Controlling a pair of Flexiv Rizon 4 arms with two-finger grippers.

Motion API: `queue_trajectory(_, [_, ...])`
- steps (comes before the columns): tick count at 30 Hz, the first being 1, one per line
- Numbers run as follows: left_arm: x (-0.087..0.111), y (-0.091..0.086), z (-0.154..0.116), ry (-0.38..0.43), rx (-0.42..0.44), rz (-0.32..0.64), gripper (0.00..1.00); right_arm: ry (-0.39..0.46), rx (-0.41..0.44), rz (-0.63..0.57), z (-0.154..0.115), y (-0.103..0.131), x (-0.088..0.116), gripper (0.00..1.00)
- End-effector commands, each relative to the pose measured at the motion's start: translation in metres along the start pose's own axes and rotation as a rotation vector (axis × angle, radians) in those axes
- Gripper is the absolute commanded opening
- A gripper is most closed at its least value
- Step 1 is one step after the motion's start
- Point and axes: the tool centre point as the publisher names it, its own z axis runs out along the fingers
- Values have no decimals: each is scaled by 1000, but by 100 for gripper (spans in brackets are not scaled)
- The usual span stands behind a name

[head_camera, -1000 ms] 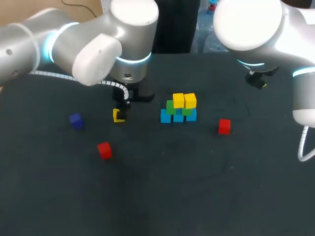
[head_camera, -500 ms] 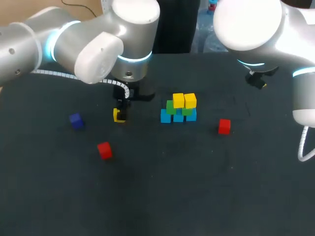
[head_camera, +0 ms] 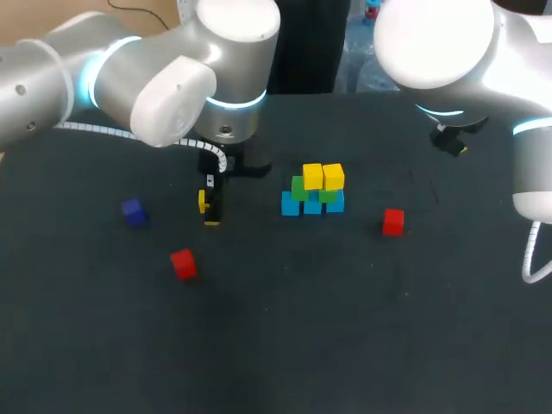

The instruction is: Place the blue cubes, place green cubes on the blue cubes, place the yellow cubes on the green cubes, then place the red cubes on the yellow cubes, and place purple cube on the red cubes.

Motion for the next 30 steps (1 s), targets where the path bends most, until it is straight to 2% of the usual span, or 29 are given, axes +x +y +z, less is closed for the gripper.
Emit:
queue_trajectory(1, [-1, 2, 0, 3, 3, 1, 100, -4, 1, 1, 1, 0, 1, 100])
queue_trajectory(6, [1, 4, -5, 3, -14, 1, 100, -4, 1, 1, 1, 0, 1, 100])
queue_trajectory(11, [7, 10, -19, -48, -6, -41, 100, -4, 1, 1, 1, 0, 1, 100])
queue_trajectory(14, [10, 11, -21, -42, -20, -37, 100, -4, 1, 1, 1, 0, 1, 100])
queue_trajectory(20, [16, 10, -11, -18, 3, -48, 100, -4, 1, 1, 1, 0, 1, 100])
queue_trajectory(30, [15, 13, -7, -27, 11, -52, 100, -4, 1, 1, 1, 0, 1, 100])
